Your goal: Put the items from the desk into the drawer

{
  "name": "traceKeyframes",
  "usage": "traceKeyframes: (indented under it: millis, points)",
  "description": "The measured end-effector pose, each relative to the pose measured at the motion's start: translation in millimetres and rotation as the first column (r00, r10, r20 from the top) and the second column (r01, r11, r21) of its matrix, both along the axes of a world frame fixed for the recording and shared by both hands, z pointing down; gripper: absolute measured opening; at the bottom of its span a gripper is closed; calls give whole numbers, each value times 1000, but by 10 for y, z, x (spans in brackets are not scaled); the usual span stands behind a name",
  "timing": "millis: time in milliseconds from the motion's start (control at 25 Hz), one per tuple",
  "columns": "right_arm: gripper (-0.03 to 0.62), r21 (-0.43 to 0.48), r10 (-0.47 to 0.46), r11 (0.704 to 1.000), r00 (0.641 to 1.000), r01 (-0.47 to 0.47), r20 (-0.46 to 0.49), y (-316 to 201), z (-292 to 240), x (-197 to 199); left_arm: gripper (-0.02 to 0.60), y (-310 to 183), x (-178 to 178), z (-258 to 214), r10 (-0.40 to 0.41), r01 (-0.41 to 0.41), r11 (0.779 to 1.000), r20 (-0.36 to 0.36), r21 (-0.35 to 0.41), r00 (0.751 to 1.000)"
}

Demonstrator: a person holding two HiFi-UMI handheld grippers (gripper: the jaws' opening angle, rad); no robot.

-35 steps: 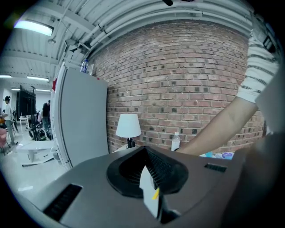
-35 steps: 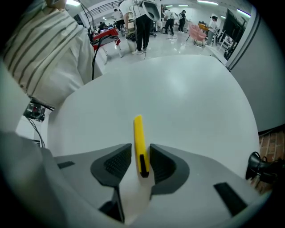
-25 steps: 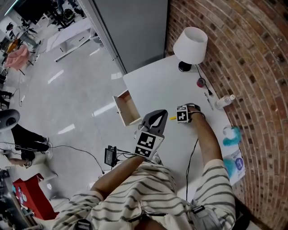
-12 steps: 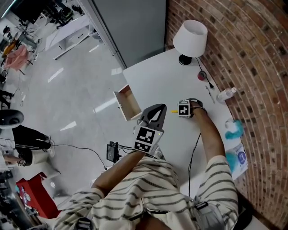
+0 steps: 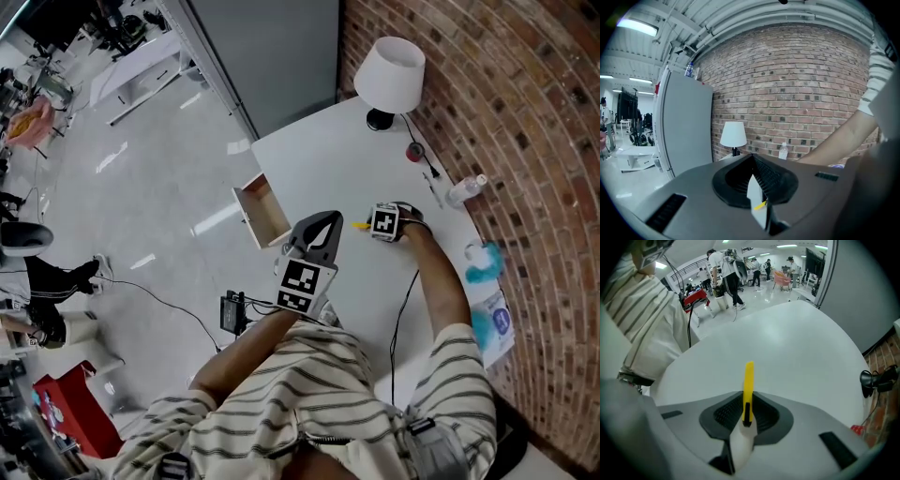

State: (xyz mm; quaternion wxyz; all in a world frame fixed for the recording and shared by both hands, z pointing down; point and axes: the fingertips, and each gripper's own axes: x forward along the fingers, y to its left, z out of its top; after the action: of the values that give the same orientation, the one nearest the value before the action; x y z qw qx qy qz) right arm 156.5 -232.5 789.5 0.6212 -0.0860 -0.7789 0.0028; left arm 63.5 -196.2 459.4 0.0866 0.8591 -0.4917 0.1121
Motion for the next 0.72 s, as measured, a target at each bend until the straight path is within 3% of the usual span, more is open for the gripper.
traceKeyframes:
  millis: [320,480,720]
  points:
    - [66,-41,191,981,978,-188,87,70,-226,-80,8,98,-42,-38,-4,4,1000,3,8,1000]
    - [67,-46,231,973,961,-227,150,133,-400,-208,8,147,-52,-67,-3,3,1000,1,15,1000]
    - [67,-11,365,926,888,-378,279,96,-772,-367,8,195,-78,-150,-2,3,999,-5,36,1000]
